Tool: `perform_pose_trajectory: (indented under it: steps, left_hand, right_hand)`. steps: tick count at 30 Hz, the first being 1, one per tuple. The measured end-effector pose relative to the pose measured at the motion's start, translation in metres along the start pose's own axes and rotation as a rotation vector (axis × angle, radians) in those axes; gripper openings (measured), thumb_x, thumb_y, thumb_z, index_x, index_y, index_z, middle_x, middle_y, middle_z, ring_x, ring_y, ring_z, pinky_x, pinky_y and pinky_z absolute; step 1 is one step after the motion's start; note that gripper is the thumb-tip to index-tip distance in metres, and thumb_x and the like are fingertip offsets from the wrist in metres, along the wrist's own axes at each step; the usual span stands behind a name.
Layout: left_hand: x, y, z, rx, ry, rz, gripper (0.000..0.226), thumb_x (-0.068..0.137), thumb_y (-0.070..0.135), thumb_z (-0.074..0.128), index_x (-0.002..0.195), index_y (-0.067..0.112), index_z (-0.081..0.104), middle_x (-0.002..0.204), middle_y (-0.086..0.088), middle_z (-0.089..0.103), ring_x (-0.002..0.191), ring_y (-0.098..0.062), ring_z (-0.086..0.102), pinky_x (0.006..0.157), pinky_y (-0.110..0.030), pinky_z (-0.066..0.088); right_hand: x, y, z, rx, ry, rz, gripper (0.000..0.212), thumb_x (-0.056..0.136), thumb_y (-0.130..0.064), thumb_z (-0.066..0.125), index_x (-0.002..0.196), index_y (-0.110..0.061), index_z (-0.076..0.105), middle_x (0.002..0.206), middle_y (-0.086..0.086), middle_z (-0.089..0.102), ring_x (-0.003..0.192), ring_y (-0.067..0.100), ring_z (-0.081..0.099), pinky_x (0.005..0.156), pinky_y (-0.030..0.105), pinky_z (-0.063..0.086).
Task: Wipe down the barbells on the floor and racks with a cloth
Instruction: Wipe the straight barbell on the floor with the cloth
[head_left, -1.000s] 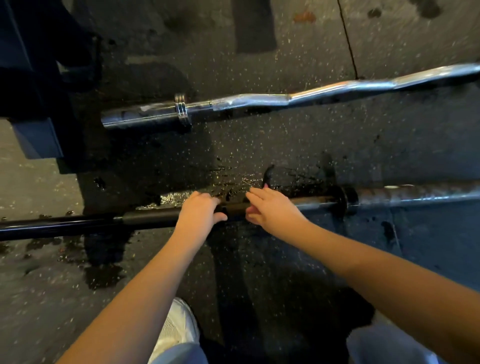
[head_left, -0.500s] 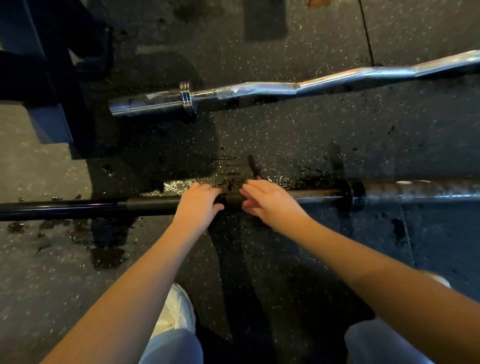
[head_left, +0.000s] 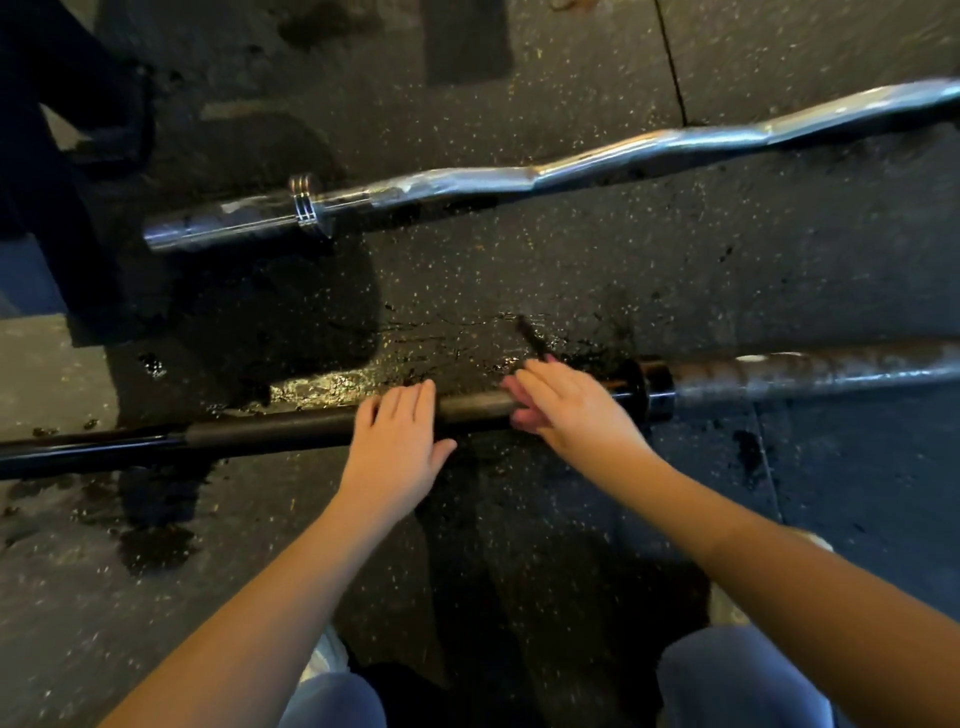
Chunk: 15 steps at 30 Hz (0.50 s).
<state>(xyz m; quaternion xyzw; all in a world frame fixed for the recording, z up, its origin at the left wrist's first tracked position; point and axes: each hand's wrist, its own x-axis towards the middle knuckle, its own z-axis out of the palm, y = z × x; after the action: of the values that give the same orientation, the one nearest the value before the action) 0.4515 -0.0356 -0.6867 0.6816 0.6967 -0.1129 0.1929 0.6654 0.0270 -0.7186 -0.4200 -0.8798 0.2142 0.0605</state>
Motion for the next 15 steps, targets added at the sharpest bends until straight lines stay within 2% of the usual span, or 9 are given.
perform_pose_trajectory:
  steps: [2,4,7,9,11,15]
  left_hand:
    - [0.002,0.014,0.004,0.001,0.003,0.021,0.071,0.098,0.049,0.039,0.153,0.011,0.014,0.155,-0.002,0.026,0.143,-0.019,0.02,0.118,-0.042,0.01]
    - [0.005,0.018,0.009,0.013,-0.005,0.026,0.071,0.098,0.049,0.036,0.153,0.01,0.012,0.156,-0.004,0.023,0.145,-0.02,0.018,0.119,-0.042,0.009]
    - [0.011,0.014,0.017,0.089,0.007,0.058,0.076,0.094,0.049,0.046,0.15,0.004,0.024,0.151,-0.012,0.035,0.141,-0.028,0.029,0.116,-0.047,0.02]
    - [0.013,0.012,0.02,0.118,0.016,0.058,0.079,0.089,0.052,0.052,0.146,0.001,0.032,0.145,-0.016,0.042,0.137,-0.033,0.036,0.113,-0.051,0.027]
    - [0.018,0.011,0.02,0.126,0.026,0.058,0.081,0.088,0.055,0.05,0.145,0.0,0.034,0.145,-0.017,0.042,0.137,-0.034,0.035,0.113,-0.051,0.026]
    - [0.027,0.008,0.014,0.102,-0.003,0.071,0.079,0.094,0.057,0.037,0.151,0.004,0.021,0.154,-0.012,0.029,0.144,-0.029,0.021,0.118,-0.048,0.015]
  right_hand:
    - [-0.022,0.014,-0.005,-0.067,0.116,0.073,0.035,0.088,-0.021,0.065,0.118,-0.003,0.062,0.117,0.014,0.063,0.108,0.03,0.061,0.104,0.048,0.044]
    - [-0.029,0.009,0.001,-0.128,0.125,0.193,0.04,0.088,-0.023,0.062,0.124,-0.004,0.058,0.127,0.016,0.059,0.119,0.034,0.055,0.104,0.051,0.044]
    - [-0.017,-0.01,0.012,-0.185,0.102,0.307,0.041,0.09,-0.023,0.054,0.125,-0.003,0.059,0.133,0.017,0.055,0.124,0.037,0.051,0.101,0.051,0.044]
    - [-0.012,-0.01,0.014,-0.17,0.084,0.255,0.041,0.089,-0.022,0.052,0.123,0.0,0.06,0.132,0.02,0.056,0.121,0.039,0.053,0.098,0.051,0.047]
    - [-0.008,0.001,0.009,-0.128,0.036,0.176,0.041,0.091,-0.025,0.049,0.121,0.001,0.06,0.129,0.021,0.058,0.118,0.038,0.056,0.098,0.051,0.048]
    - [-0.011,0.032,-0.006,-0.131,0.012,0.055,0.036,0.095,-0.026,0.051,0.118,0.0,0.06,0.12,0.018,0.061,0.108,0.034,0.06,0.096,0.051,0.049]
